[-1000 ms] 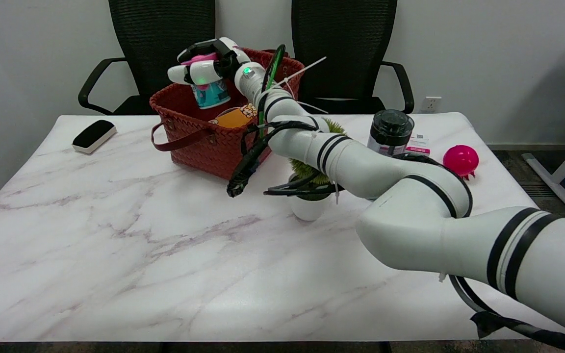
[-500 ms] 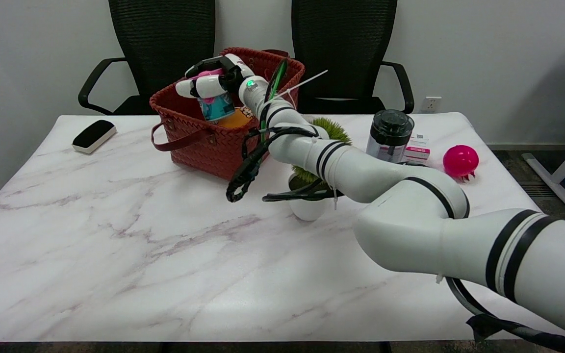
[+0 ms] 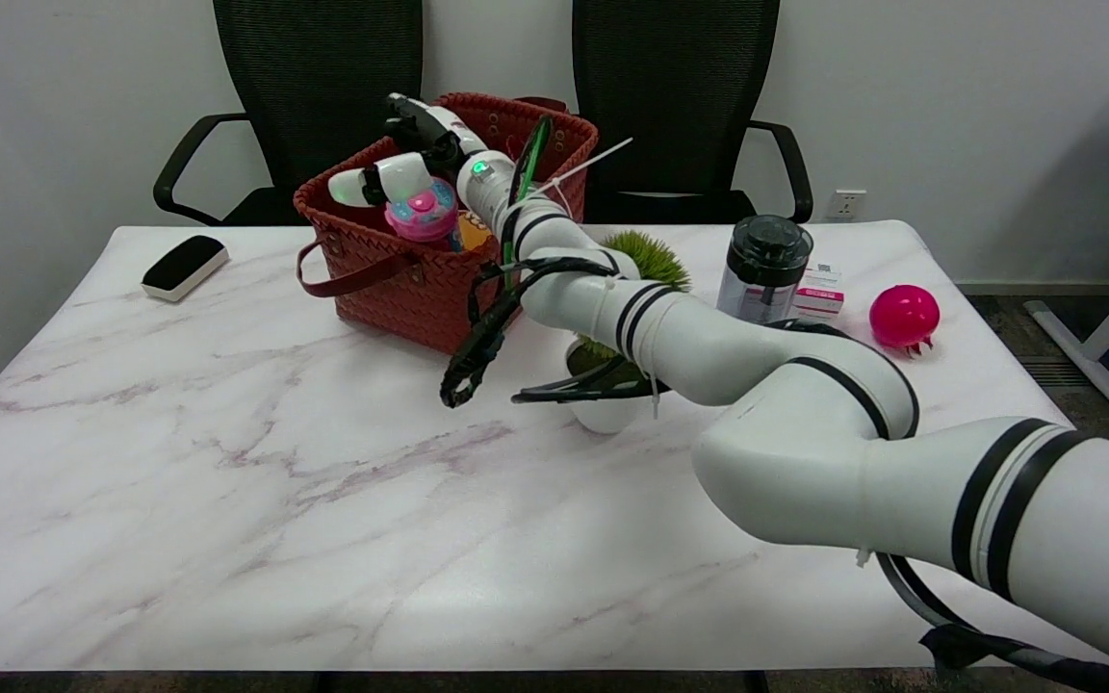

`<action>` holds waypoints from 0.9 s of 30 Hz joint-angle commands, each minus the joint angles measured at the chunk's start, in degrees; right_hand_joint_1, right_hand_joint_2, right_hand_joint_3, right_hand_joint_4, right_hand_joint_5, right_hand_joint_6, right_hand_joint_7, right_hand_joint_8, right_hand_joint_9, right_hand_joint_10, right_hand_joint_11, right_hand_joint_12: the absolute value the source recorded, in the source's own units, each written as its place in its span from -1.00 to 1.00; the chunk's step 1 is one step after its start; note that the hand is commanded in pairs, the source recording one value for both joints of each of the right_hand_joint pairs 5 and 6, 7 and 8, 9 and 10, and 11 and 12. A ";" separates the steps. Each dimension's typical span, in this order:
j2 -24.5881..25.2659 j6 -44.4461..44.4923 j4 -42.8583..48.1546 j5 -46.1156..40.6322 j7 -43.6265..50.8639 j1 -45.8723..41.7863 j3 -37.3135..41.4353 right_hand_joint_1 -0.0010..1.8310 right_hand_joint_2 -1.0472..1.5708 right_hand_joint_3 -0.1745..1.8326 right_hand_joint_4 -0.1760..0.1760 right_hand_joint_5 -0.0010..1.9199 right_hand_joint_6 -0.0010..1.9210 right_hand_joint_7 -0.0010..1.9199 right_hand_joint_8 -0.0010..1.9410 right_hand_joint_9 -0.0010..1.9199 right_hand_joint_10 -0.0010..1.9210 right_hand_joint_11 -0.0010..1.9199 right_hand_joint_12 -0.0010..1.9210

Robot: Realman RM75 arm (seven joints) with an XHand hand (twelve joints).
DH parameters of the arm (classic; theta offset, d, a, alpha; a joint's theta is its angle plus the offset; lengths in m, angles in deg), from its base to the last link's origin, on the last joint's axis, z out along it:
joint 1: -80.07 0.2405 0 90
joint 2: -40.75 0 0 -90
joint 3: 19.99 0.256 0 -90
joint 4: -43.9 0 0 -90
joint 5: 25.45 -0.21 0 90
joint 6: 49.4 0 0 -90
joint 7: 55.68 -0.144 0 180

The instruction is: Place the pink gum jar into the brown storage basket.

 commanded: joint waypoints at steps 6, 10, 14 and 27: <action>-3.84 4.12 17.17 0.06 0.03 -9.21 -4.48 0.31 -0.23 0.13 0.00 -1.00 -1.00 -0.80 -0.80 -0.80 -0.80 -0.76 -0.76; -6.38 4.45 27.59 0.06 0.03 -13.30 -4.57 0.31 -0.21 0.11 0.00 -1.00 -1.00 -0.77 -0.77 -0.78 -0.78 -0.75 -0.75; -8.44 4.53 36.01 0.06 0.34 -16.04 -4.57 0.31 -0.19 0.08 0.00 -1.00 -1.00 -0.72 -0.73 -0.75 -0.75 -0.74 -0.74; -12.77 7.74 50.28 -0.02 0.03 -19.79 -2.69 0.30 -0.12 0.03 0.00 -0.96 -0.96 -0.63 -0.63 -0.66 -0.66 -0.64 -0.64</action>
